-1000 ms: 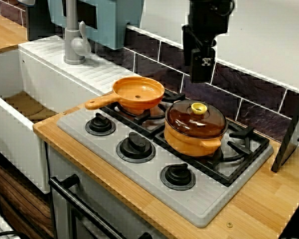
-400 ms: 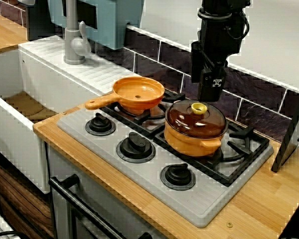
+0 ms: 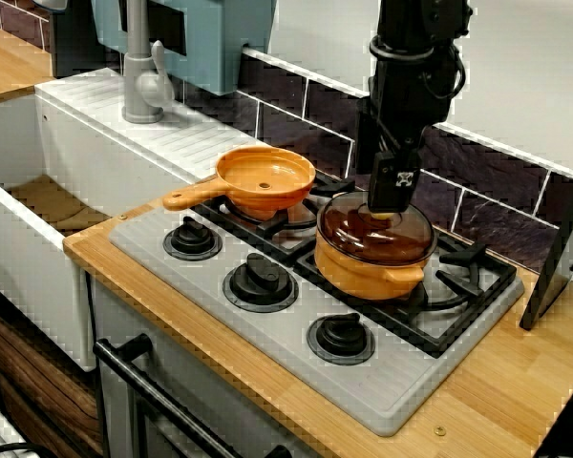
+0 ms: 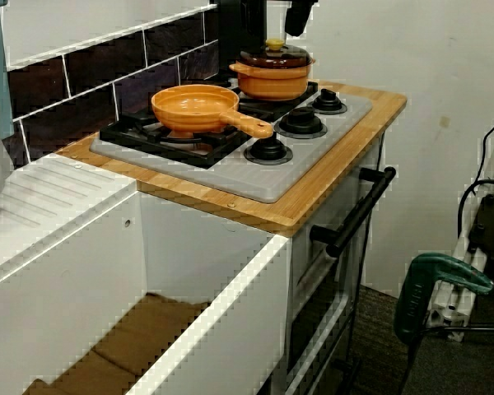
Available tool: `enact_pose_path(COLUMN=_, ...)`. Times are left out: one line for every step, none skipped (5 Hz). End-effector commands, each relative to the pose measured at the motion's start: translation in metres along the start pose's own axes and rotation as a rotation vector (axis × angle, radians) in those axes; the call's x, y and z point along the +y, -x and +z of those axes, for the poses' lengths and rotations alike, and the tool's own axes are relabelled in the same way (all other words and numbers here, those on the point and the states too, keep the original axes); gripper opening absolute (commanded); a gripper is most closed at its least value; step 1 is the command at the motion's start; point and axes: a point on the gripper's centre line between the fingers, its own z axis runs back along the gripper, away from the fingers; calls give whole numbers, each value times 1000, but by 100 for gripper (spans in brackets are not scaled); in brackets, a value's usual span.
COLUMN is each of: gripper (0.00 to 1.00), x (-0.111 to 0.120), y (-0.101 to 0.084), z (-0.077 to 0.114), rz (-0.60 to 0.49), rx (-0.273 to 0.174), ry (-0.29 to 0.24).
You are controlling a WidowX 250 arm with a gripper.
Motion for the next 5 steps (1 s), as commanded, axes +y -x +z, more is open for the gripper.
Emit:
enact_pose_path(gripper=100, x=-3, y=4, z=-3, rz=4, rx=-5, ry=-21)
enact_pose_path(gripper=100, x=-4, y=4, z=-2, rz=9, rx=-6, ry=-16)
enact_pose_path(gripper=0, x=-4, y=6, z=-2, rz=37, rx=-13, ry=-21)
enact_pose_path(gripper=0, x=-3, y=8, z=-2, rz=44, rx=-27, ry=-24)
enact_pose_path(gripper=0, x=-3, y=9, z=-2, rz=52, rx=-29, ry=-23)
